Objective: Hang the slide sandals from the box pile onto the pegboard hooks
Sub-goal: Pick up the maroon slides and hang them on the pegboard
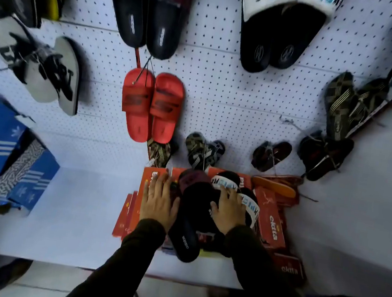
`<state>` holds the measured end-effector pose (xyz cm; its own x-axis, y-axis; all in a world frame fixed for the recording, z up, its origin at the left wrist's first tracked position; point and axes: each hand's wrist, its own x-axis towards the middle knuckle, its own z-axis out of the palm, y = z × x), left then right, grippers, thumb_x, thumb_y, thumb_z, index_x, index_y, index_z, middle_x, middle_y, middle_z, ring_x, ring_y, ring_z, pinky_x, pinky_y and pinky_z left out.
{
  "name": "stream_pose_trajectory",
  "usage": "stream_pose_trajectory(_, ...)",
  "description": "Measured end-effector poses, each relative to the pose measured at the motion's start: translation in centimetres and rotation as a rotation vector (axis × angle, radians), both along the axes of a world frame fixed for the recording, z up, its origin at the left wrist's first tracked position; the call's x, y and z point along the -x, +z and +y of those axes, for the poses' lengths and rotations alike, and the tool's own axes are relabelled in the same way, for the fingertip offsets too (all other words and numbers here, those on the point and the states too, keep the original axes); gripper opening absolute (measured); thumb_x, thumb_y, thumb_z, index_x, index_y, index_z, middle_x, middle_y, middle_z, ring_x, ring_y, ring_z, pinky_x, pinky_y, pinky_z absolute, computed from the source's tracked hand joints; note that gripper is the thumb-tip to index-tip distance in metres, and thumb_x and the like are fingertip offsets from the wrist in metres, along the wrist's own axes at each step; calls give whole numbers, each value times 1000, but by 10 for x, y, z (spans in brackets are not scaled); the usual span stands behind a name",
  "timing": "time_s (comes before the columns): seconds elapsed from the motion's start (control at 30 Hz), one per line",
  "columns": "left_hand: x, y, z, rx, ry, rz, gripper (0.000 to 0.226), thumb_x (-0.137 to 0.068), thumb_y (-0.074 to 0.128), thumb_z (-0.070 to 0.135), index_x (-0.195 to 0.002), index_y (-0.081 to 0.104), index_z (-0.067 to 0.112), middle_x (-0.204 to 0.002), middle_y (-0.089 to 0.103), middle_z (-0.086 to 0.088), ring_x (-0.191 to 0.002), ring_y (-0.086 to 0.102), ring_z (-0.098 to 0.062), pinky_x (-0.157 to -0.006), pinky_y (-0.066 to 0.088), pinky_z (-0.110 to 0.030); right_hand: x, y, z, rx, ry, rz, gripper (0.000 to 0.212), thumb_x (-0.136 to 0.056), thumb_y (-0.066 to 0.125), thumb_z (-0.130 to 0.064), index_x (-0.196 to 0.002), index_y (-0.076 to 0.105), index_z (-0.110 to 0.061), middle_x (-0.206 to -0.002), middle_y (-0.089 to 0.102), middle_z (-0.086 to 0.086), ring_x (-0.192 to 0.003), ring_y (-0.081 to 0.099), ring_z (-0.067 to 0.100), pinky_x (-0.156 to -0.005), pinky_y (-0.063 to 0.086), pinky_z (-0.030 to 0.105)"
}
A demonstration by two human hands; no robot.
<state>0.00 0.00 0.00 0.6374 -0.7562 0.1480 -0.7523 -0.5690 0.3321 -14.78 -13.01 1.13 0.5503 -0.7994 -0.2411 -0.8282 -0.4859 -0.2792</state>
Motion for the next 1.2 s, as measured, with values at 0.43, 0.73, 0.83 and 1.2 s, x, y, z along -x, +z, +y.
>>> stream_pose_trajectory(0.43,48,-96,23,-69,670,1513,55,-90,62,13,-141,44,0,-127,60,-27,-98,58,-35,-70,50,-41,-4,-34,-13,-566,-331,-83,54,-90,63,-13,-141,49,-7,-138,59,18,-127,57,38,-108,48,43)
stream_pose_trajectory(0.73,20,-78,50,172,636,1353,46,-90,62,10,-132,48,-2,-133,56,-24,-120,56,-44,-100,49,-56,2,-27,0,-680,-517,-332,72,-79,78,-8,-143,47,-13,-142,56,13,-131,54,32,-107,46,40)
stream_pose_trajectory(0.83,3,-54,50,292,568,1251,41,-90,63,16,-126,52,0,-128,59,-22,-116,60,-41,-98,51,-56,-5,-11,10,-695,-495,-496,63,-80,77,-7,-138,51,-13,-139,58,12,-128,55,32,-106,47,43)
stream_pose_trajectory(1.2,-73,80,27,658,253,881,41,-90,63,19,-129,55,9,-116,64,-7,-101,65,-32,-92,57,-45,-64,101,11,-543,-360,-1055,53,-82,73,7,-128,53,-8,-117,64,9,-114,64,29,-83,56,22)
